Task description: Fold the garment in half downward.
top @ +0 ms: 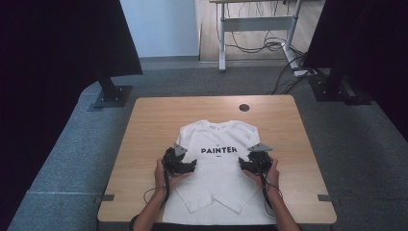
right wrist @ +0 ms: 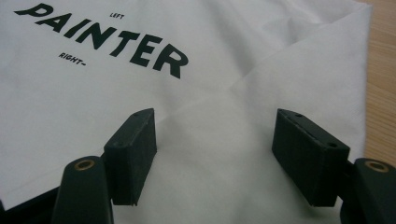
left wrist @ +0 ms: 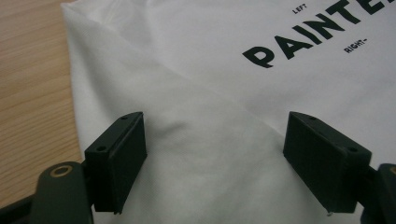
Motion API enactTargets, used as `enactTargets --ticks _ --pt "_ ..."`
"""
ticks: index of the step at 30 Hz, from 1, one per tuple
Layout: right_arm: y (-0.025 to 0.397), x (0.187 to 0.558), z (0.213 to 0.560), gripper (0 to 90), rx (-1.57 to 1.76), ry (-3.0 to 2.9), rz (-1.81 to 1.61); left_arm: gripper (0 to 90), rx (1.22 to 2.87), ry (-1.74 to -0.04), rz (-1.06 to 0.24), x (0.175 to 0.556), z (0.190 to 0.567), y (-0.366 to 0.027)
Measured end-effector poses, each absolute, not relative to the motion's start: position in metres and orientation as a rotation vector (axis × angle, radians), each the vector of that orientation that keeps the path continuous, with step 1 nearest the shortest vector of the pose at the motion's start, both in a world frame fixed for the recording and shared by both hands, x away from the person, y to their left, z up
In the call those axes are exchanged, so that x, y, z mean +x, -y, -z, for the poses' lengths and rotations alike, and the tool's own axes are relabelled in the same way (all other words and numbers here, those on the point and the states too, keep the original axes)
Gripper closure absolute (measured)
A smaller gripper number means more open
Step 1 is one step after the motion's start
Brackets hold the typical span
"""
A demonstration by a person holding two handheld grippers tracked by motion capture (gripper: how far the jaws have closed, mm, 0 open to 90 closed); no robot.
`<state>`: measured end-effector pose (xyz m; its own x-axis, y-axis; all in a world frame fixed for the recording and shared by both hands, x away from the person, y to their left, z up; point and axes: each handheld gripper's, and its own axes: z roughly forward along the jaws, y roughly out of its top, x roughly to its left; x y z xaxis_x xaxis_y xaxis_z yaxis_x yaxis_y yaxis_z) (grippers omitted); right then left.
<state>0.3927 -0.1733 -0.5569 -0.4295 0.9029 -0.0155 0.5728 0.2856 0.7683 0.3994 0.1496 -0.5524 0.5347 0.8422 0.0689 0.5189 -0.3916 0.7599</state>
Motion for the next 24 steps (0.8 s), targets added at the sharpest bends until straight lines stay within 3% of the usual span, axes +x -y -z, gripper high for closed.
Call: enactTargets --ticks 24 --pt "0.17 0.374 0.557 30.9 1.328 -2.111 -0.986 20.9 2.069 -1.109 -0.576 0.381 0.553 -0.155"
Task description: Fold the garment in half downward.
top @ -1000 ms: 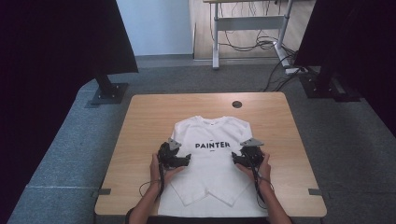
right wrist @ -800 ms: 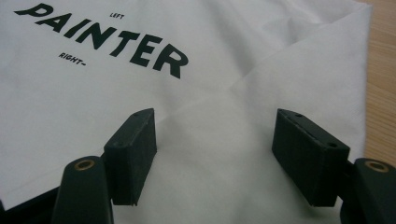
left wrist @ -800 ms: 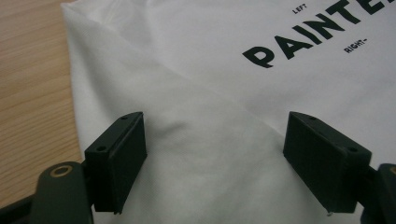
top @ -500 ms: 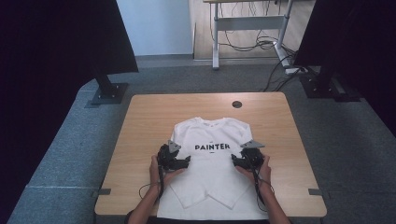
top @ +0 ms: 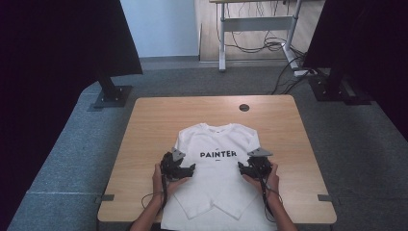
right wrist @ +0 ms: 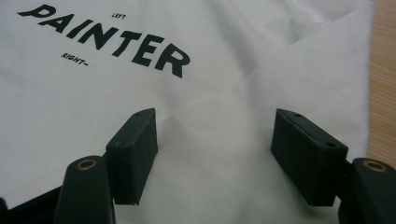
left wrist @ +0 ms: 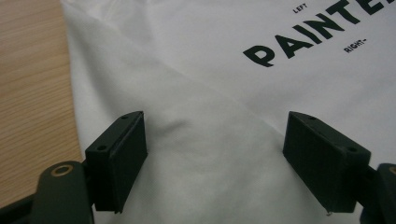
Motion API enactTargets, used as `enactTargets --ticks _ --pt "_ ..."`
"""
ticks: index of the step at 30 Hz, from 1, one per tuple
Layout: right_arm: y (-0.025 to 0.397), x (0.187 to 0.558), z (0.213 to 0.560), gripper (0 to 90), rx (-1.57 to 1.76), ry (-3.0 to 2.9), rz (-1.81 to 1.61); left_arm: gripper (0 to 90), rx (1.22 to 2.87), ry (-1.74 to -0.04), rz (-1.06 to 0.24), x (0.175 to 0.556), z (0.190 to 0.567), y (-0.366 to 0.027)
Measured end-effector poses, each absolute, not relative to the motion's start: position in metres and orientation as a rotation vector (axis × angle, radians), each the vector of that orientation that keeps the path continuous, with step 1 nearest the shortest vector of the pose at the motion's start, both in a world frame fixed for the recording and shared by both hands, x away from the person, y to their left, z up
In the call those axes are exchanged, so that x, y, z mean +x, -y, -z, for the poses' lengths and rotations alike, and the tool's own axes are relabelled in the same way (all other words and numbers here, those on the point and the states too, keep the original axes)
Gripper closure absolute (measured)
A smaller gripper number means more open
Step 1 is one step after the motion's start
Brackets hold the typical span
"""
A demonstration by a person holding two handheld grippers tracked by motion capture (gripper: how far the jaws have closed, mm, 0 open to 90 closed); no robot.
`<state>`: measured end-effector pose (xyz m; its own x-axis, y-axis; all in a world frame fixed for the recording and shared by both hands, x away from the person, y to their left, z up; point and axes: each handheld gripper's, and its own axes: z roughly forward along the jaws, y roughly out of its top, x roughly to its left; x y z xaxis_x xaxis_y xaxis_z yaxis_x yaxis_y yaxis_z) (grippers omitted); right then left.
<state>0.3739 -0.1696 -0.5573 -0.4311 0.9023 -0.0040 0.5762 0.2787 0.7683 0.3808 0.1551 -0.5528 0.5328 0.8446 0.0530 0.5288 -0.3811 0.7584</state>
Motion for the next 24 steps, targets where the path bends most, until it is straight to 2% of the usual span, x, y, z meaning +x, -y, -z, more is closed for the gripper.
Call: enactTargets --ticks 7,12,15,19,24 --pt "0.17 0.372 0.557 31.4 1.329 -2.115 -0.99 20.1 2.089 -1.104 -0.56 0.385 0.551 -0.155" --pt "0.17 0.372 0.557 31.4 1.319 -2.127 -0.998 21.8 2.099 -1.124 -0.623 0.415 0.538 -0.158" --pt "0.17 0.371 0.557 31.4 1.31 -2.13 -0.996 21.8 2.103 -1.183 -0.599 0.434 0.538 -0.159" --pt "0.17 0.369 0.557 31.4 1.312 -2.13 -0.998 22.0 2.129 -1.162 -0.606 0.431 0.545 -0.15" --pt "0.17 0.367 0.557 31.4 1.319 -2.131 -1.0 22.5 2.06 -1.173 -0.567 0.422 0.551 -0.156"
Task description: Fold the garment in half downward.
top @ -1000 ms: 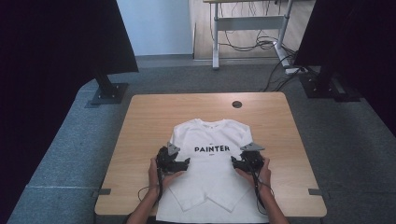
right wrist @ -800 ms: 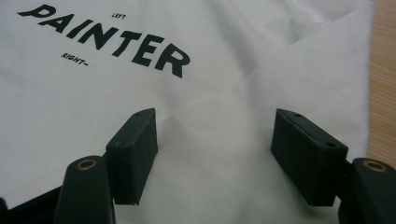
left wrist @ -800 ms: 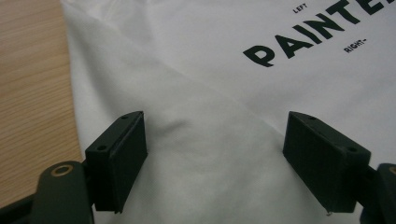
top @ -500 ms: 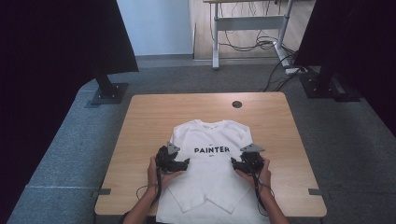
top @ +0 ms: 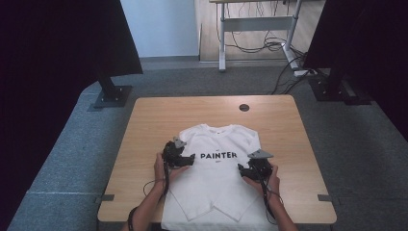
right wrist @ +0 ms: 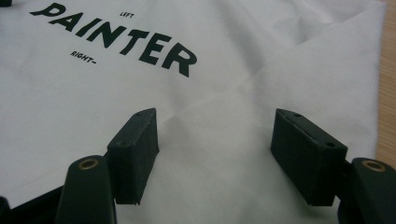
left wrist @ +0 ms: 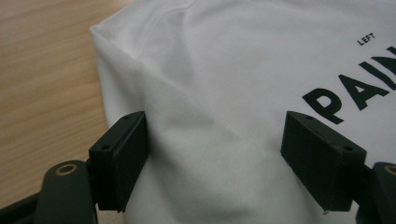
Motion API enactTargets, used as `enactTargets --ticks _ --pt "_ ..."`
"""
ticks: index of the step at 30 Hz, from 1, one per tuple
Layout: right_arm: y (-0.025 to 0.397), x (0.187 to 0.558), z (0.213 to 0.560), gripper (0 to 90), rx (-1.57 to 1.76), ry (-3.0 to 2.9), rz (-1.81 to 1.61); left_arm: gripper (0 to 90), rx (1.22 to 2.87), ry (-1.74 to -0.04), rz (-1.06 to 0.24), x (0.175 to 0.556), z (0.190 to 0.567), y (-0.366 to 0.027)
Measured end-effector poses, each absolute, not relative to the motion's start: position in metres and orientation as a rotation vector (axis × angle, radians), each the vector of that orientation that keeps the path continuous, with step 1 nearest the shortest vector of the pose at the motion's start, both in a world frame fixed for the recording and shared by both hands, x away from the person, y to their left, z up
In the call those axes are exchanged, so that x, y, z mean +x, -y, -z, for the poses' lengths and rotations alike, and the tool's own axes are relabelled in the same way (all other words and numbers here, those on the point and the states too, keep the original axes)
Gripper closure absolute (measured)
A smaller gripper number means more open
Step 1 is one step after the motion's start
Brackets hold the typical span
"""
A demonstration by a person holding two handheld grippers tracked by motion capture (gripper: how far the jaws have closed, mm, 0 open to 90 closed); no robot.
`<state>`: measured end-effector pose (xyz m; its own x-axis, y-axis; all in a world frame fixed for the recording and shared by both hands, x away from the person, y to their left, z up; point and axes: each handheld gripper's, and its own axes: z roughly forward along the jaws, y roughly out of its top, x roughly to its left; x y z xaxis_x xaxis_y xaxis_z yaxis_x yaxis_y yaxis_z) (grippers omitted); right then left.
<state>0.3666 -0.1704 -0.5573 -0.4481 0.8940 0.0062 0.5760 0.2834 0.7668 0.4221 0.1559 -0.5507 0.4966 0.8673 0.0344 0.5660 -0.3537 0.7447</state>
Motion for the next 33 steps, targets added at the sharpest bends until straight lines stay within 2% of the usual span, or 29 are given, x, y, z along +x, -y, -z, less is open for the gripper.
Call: enactTargets --ticks 22,33 --pt "0.168 0.334 0.558 31.5 1.316 -2.134 -1.001 23.9 2.055 -1.153 -0.56 0.387 0.552 -0.163" --pt "0.168 0.331 0.558 31.5 1.315 -2.136 -1.002 23.4 2.061 -1.157 -0.541 0.399 0.546 -0.165"
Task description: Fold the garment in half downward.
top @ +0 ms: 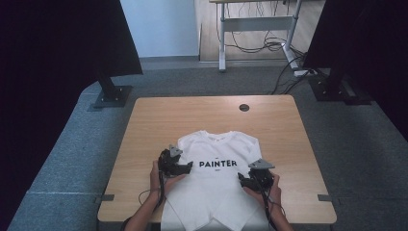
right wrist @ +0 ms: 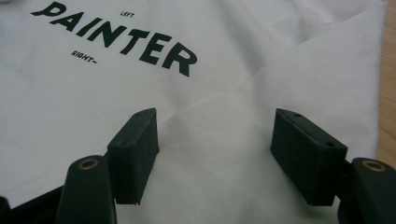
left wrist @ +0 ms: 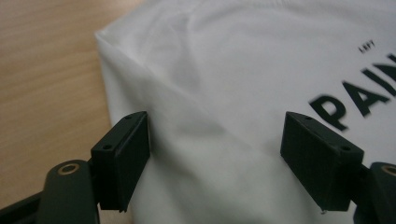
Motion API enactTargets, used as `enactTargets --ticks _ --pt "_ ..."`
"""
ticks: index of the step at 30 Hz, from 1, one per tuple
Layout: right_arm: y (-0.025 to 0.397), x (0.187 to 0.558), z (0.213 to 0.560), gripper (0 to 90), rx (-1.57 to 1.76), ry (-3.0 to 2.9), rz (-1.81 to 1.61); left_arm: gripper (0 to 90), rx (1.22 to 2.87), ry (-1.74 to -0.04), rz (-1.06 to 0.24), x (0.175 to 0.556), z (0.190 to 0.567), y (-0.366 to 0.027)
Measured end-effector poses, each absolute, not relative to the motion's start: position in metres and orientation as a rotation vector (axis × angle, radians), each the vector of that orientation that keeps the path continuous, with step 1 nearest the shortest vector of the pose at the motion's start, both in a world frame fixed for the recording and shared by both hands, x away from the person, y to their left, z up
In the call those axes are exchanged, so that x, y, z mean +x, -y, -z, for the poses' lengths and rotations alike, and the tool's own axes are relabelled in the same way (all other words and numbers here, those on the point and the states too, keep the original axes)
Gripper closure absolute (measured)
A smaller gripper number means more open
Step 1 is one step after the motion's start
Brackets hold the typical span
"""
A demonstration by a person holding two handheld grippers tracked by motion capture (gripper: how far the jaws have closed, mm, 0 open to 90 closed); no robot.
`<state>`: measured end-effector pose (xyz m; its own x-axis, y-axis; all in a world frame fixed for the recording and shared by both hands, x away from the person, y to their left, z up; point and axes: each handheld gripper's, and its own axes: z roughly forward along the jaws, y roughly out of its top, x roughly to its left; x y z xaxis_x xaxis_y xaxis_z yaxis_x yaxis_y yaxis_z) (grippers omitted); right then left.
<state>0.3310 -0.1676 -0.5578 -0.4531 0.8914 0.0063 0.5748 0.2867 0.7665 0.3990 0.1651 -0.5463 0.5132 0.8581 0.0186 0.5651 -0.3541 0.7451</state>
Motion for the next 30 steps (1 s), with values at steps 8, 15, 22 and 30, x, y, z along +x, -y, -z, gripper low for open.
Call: enactTargets --ticks 8,15,22,30 --pt "0.168 0.331 0.558 31.5 1.311 -2.14 -1.005 24.2 2.035 -1.188 -0.565 0.457 0.535 -0.166" --pt "0.168 0.331 0.558 31.5 1.308 -2.142 -1.006 25.7 2.063 -1.178 -0.572 0.497 0.527 -0.163" --pt "0.168 0.331 0.558 31.4 1.305 -2.146 -1.006 26.9 2.12 -1.14 -0.515 0.516 0.529 -0.151" --pt "0.168 0.331 0.558 31.4 1.303 -2.147 -1.007 28.1 2.169 -1.157 -0.466 0.522 0.54 -0.15"
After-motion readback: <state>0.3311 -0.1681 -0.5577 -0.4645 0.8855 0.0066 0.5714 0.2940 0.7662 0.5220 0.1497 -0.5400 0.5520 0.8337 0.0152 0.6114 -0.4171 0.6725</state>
